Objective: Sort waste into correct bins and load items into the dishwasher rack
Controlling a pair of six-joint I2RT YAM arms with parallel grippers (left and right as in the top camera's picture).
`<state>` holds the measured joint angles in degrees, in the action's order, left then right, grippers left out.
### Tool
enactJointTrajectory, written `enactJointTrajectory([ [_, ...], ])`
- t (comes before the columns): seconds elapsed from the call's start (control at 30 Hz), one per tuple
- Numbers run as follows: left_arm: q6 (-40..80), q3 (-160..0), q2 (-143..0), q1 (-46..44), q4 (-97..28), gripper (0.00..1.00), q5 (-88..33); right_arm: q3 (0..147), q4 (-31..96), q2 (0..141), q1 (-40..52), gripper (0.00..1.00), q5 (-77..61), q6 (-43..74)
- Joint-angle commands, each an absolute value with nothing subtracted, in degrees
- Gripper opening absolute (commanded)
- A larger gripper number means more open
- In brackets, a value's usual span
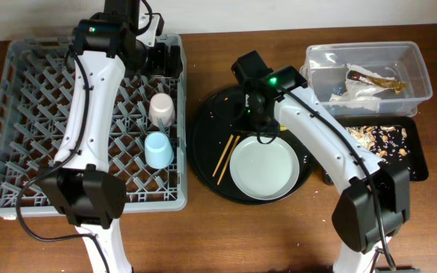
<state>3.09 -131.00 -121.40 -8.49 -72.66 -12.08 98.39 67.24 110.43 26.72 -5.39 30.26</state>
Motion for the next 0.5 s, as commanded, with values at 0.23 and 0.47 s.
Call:
enactJointTrajectory([
  [0.23, 3.4, -132.1, -121.1, -8.1, -71.7, 0.99, -12.7, 89.1, 54.6, 110.4, 27.0, 0.52, -3.9, 35.2],
  [0.47, 3.4, -132.0, -121.1, -8.2, -71.7, 0.99, -12.7, 87.1, 51.2, 112.5, 27.4, 0.47, -3.3, 36.1],
])
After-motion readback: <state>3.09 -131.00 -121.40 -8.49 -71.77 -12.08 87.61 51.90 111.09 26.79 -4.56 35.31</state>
